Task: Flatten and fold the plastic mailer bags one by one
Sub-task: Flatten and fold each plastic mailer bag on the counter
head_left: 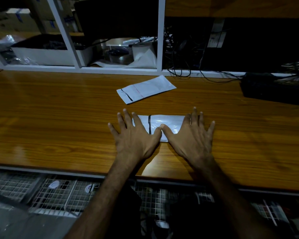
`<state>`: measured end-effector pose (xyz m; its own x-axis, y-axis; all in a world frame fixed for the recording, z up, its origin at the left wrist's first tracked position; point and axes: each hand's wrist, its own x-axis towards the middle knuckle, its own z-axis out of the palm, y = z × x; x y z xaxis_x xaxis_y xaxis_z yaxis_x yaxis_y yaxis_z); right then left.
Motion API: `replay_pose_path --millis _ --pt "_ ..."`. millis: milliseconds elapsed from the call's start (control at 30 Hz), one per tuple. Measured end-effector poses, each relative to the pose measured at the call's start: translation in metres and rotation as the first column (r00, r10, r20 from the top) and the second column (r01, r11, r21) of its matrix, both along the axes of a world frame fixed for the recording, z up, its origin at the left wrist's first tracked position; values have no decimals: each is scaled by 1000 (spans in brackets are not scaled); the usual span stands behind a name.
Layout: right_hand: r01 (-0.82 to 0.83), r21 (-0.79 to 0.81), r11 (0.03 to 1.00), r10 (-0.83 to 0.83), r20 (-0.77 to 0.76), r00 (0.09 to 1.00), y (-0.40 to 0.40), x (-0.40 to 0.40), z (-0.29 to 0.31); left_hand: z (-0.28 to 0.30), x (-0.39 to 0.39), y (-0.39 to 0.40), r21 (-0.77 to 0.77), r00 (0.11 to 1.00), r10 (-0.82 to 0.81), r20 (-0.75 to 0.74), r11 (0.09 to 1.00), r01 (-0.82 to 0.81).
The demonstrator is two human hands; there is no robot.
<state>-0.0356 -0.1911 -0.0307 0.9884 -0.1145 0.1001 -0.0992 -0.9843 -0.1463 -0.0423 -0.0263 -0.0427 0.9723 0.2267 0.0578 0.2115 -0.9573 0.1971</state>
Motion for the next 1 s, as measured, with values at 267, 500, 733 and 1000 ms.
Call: replay_pose_path --millis 267,500,733,1000 --pt "10 36 999 -11 4 1000 -5 1 -2 3 -2 6 37 1000 -12 -7 999 12" --pt "-18 54 998 19 -21 1000 -15 0 0 7 -5 22 36 998 -37 -43 999 38" --pt "-4 61 998 6 -23 1000 -28 2 -3 9 -7 35 61 994 -91 -61 994 95" --pt "-28 21 999 28 -9 1000 -55 3 -5 5 -11 53 74 995 -100 -2 992 100"
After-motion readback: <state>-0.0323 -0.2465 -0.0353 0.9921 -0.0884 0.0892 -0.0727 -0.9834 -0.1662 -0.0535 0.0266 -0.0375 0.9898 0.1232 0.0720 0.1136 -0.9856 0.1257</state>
